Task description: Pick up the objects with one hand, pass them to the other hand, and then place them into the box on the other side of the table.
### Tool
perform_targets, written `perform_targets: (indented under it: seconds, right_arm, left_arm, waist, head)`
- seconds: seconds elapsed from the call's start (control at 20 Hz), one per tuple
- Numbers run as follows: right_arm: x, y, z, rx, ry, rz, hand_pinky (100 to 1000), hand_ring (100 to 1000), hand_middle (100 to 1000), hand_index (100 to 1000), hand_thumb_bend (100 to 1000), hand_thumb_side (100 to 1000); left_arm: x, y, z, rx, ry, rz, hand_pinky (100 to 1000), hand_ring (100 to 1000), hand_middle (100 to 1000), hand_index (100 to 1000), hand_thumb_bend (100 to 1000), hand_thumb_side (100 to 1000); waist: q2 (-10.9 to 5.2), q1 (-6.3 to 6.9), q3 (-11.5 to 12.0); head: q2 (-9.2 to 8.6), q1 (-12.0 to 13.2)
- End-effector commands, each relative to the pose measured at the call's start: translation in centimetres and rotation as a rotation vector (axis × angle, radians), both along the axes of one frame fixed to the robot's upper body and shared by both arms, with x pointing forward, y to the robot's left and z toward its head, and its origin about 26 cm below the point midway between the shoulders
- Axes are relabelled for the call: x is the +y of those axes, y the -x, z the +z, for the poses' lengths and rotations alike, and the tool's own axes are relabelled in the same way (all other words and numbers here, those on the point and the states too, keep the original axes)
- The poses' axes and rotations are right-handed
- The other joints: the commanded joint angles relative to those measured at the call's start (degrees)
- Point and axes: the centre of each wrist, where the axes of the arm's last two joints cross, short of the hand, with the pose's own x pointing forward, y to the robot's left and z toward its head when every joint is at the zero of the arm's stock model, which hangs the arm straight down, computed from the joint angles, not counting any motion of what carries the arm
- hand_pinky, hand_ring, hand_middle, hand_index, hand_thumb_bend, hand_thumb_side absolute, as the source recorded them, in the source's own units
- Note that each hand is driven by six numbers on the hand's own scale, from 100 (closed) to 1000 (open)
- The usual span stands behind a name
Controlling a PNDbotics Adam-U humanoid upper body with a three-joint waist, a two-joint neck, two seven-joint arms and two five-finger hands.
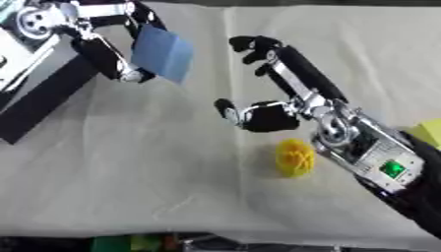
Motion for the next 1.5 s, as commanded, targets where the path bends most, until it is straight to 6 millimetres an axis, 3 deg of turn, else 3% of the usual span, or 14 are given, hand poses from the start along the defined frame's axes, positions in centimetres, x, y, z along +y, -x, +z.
perform_targets:
  seconds: [0.05,0.45,0.95,1.45,1.5]
  right_arm:
    - [-0.7,0.1,0.8,-0.047,-0.015,-0.005,734,819,838,905,367,176]
    - [-1.4,-0.1,0.8,-0.089,-0.037,-0.011,727,807,825,886,337,183]
    - [-2.6,-0.3,0.9,-0.173,-0.065,-0.038,723,799,817,875,345,164]
    - [-2.9,-0.5,1.2,-0.218,-0.112,-0.052,716,794,814,872,346,152]
    - [-2.9,-0.5,1.2,-0.22,-0.115,-0.052,715,794,813,872,347,150]
  left_arm:
    - [3.3,0.3,2.5,-0.083,0.053,0.084,773,973,359,446,100,100]
    - [9.0,-0.3,3.0,-0.178,0.139,0.304,765,975,362,449,100,100]
    - [14.8,-2.1,1.8,-0.254,0.141,0.555,754,969,365,451,100,100]
    - [18.3,-3.1,0.1,-0.274,0.064,0.747,750,979,401,490,100,100]
    - [18.4,-3.2,-0.1,-0.273,0.052,0.756,772,1000,466,562,192,100]
  waist:
    - [-1.15,0.15,0.0]
    - [-1.2,-0.31,-0.2]
    - [-0.44,-1.17,-1.1]
    - [-0.12,-1.54,-1.5]
    - [-0.12,-1.57,-1.5]
  head:
    - [-0.66,2.1]
    - [-4.38,7.4]
    - [-8.62,10.3]
    - [-8.3,11.0]
    - [-8.19,11.0]
